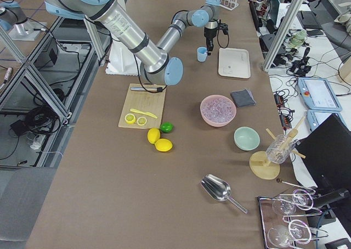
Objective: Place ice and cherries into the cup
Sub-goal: 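Carry the ice cube with the right gripper over the light-blue cup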
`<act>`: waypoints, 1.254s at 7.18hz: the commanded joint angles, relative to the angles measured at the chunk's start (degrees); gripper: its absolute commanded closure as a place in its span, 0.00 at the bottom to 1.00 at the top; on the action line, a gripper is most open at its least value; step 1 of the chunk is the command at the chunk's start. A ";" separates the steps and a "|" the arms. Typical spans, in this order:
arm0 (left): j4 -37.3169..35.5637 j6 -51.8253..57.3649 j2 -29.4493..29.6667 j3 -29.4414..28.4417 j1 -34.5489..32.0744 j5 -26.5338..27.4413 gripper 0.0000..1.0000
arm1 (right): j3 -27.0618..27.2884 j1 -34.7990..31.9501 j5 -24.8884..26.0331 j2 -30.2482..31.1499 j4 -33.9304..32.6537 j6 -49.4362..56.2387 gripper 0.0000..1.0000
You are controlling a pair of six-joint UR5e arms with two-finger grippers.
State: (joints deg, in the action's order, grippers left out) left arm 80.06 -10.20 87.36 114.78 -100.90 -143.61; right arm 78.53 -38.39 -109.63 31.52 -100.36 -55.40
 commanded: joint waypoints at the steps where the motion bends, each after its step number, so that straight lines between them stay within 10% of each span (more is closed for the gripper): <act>1: 0.00 0.00 0.00 0.09 0.00 0.00 0.02 | -4.61 2.88 2.14 -2.16 11.90 -9.26 0.82; 6: 0.00 0.00 0.00 0.18 -0.26 0.00 0.02 | -6.55 6.74 4.33 -3.04 12.38 -11.39 0.78; 9: 0.09 0.00 0.27 0.44 -0.18 0.00 0.02 | -6.55 6.05 5.74 -1.81 16.59 -11.31 0.02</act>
State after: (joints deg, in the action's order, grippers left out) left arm 80.09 -10.20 87.44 115.14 -101.15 -143.61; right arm 71.86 -32.08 -104.28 29.33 -85.19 -66.71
